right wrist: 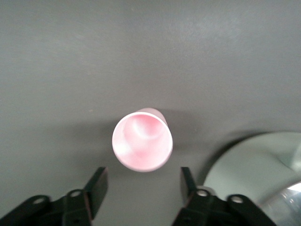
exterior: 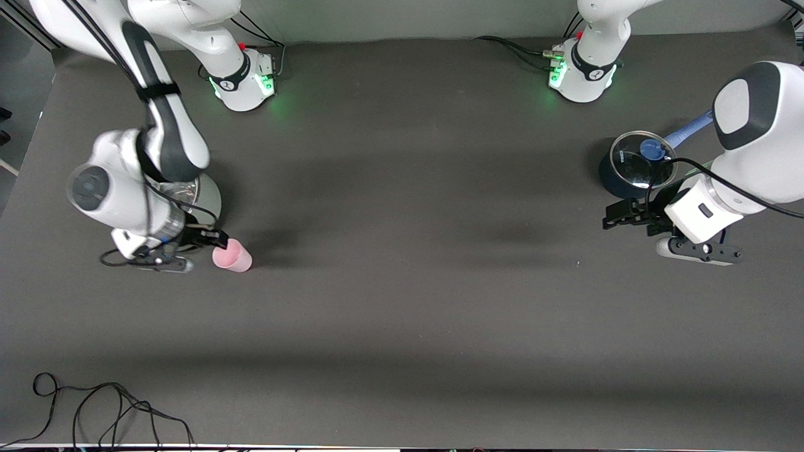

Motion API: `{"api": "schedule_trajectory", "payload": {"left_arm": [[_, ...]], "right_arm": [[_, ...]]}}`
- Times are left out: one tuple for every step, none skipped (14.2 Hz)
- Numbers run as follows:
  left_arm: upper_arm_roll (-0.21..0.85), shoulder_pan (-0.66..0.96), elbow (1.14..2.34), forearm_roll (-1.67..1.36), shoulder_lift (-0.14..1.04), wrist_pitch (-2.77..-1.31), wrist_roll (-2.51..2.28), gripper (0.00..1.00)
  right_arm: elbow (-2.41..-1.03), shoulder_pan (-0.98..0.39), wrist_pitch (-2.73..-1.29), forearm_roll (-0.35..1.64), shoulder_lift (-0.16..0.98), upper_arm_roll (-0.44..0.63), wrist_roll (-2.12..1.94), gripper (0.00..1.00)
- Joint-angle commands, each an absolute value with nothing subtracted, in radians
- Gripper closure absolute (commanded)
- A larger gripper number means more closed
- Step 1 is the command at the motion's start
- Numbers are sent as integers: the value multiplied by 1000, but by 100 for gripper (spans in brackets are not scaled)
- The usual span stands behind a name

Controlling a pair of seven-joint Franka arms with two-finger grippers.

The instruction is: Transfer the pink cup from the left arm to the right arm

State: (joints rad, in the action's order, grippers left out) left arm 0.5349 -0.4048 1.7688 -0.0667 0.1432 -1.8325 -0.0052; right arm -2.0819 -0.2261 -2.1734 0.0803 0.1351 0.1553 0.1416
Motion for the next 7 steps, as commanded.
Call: {"api": "schedule_trajectory", "payload": {"left_arm": [[526, -396, 1732, 8, 123, -1744, -52, 0], [526, -396, 1700, 35, 126, -1712, -63, 0], [528, -394, 1680, 52, 127, -1683, -78, 0], [528, -393, 1666, 60, 126, -1655, -103, 0], [529, -391, 1654, 73, 124, -1635, -118, 0], [529, -393, 1638, 87, 126, -1617, -118, 0], [528, -394, 1623, 89, 126, -1603, -117, 0]], "right_arm": [[-1996, -233, -2006, 87, 43, 164, 156, 0], [-1944, -232, -1932, 86, 28, 166, 156, 0], [-1892, -232, -1858, 86, 17, 178, 155, 0], [-1840, -232, -1792, 86, 8, 190, 155, 0], [-1785, -230, -1737, 86, 5, 193, 155, 0], [-1729, -227, -1676, 86, 3, 205, 153, 0], [-1677, -229, -1622, 84, 3, 218, 153, 0]]}}
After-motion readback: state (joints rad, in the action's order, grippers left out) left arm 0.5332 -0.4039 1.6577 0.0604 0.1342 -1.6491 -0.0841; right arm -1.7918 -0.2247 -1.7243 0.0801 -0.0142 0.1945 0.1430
